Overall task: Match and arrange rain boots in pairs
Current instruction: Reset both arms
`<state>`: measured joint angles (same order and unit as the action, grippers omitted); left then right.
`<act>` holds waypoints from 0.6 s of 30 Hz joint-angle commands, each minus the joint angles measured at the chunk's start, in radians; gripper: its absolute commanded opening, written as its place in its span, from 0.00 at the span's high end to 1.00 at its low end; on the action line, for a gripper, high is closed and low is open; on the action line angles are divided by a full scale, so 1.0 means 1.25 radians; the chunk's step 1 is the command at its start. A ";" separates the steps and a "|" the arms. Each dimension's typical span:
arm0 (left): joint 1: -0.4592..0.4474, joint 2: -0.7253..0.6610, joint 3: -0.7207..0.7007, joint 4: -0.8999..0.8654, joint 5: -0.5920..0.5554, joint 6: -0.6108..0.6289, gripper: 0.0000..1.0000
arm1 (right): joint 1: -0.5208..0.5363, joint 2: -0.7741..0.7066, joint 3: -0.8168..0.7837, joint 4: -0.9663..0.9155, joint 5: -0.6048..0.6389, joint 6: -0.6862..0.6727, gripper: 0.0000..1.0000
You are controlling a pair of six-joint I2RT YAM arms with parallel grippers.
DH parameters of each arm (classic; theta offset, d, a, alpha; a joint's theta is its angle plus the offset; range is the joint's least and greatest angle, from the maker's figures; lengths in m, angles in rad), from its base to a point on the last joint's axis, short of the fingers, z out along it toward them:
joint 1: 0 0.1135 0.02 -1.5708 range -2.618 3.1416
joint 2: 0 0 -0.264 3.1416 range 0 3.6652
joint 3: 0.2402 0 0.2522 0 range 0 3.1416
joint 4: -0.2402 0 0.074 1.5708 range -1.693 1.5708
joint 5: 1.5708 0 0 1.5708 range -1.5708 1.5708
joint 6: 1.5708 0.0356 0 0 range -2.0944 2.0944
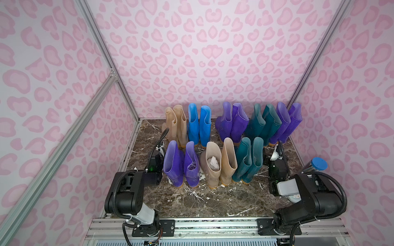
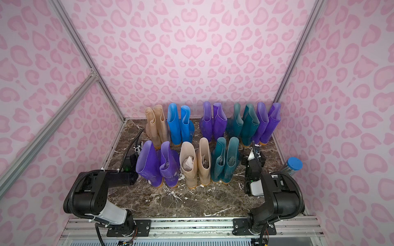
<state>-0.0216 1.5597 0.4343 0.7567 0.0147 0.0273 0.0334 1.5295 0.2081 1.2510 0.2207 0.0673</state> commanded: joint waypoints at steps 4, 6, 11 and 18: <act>-0.001 -0.001 0.006 0.026 -0.004 0.005 0.01 | 0.001 0.004 0.002 0.032 0.011 -0.006 0.00; -0.001 0.001 0.006 0.026 -0.004 0.005 0.01 | 0.001 0.004 0.002 0.034 0.011 -0.006 0.00; -0.005 0.004 0.012 0.017 -0.008 0.007 0.01 | 0.001 0.003 0.002 0.032 0.011 -0.006 0.00; -0.004 0.003 0.011 0.017 -0.008 0.006 0.01 | 0.001 0.003 0.002 0.032 0.011 -0.005 0.00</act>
<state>-0.0265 1.5620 0.4435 0.7540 0.0044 0.0296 0.0334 1.5295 0.2081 1.2510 0.2279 0.0669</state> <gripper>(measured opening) 0.991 0.998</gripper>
